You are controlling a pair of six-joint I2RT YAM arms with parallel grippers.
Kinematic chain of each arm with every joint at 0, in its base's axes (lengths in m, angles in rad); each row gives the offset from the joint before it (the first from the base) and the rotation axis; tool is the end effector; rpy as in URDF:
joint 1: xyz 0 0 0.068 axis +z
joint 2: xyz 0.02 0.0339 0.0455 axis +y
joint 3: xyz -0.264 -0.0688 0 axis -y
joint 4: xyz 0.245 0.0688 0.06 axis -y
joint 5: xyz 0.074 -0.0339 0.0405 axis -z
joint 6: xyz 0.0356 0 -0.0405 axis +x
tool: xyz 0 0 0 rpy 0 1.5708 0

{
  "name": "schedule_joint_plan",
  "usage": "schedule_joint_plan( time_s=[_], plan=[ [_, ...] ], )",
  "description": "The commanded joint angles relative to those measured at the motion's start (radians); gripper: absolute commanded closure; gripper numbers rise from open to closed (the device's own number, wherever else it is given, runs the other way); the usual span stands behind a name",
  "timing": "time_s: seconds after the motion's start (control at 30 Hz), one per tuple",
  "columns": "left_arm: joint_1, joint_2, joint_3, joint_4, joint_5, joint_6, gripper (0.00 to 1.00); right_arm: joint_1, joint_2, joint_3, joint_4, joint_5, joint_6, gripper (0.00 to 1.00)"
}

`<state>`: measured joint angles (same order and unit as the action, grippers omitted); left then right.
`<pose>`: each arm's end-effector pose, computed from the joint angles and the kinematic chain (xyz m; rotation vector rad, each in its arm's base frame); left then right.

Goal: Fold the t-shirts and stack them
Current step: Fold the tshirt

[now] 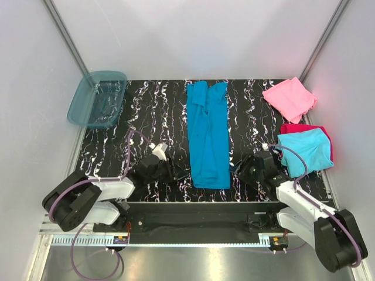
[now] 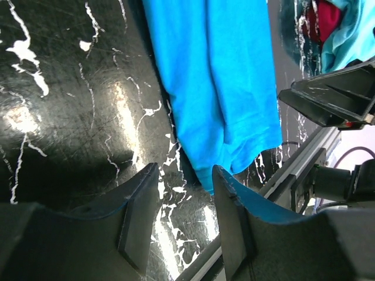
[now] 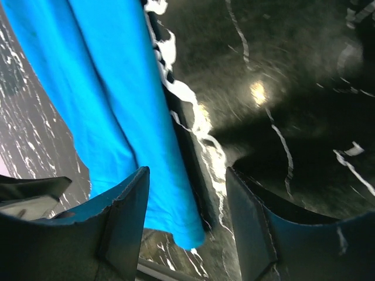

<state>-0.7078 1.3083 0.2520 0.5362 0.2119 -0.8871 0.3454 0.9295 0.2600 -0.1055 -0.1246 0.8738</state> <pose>0.1613 -0.1479 0.1306 -0.0648 2.3068 -1.1265 0.1580 0.0616 0.1436 0.5805 2.3932 0.7183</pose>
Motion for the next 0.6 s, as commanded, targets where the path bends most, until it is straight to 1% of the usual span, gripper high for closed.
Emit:
schedule_joint_plan(
  time_s=[0.0, 0.07, 0.1, 0.13, 0.17, 0.23, 0.27, 0.37, 0.4, 0.57],
  plan=[
    [-0.015, 0.009, -0.014, 0.007, -0.055, 0.022, 0.53, 0.023, 0.063, 0.004, 0.078, 0.005, 0.024, 0.38],
    [-0.021, 0.054, -0.01, 0.062, -0.051, 0.008, 0.53, 0.029, 0.115, 0.008, 0.095, -0.01, 0.024, 0.38],
    [-0.027, 0.08, 0.001, 0.082, -0.039, 0.004, 0.53, 0.032, 0.173, 0.007, 0.168, -0.018, 0.027, 0.38],
    [-0.032, 0.141, 0.007, 0.103, -0.031, -0.004, 0.53, 0.036, 0.202, 0.007, 0.19, -0.033, 0.034, 0.38],
    [-0.038, 0.169, 0.013, 0.154, -0.026, -0.021, 0.53, 0.043, 0.225, 0.01, 0.208, -0.036, 0.036, 0.38],
    [-0.059, 0.229, 0.026, 0.203, -0.009, -0.042, 0.53, 0.056, 0.282, 0.01, 0.243, -0.044, 0.054, 0.38],
    [-0.067, 0.279, 0.026, 0.249, -0.006, -0.061, 0.54, 0.075, 0.291, 0.007, 0.251, -0.043, 0.059, 0.38],
    [-0.113, 0.351, 0.03, 0.307, -0.011, -0.085, 0.54, 0.102, 0.295, -0.01, 0.254, -0.029, 0.076, 0.38],
    [-0.139, 0.365, 0.032, 0.317, -0.016, -0.099, 0.54, 0.116, 0.286, -0.021, 0.242, -0.024, 0.08, 0.38],
    [-0.2, 0.419, 0.03, 0.372, -0.037, -0.138, 0.54, 0.136, 0.227, -0.044, 0.188, -0.001, 0.093, 0.38]
  ],
)
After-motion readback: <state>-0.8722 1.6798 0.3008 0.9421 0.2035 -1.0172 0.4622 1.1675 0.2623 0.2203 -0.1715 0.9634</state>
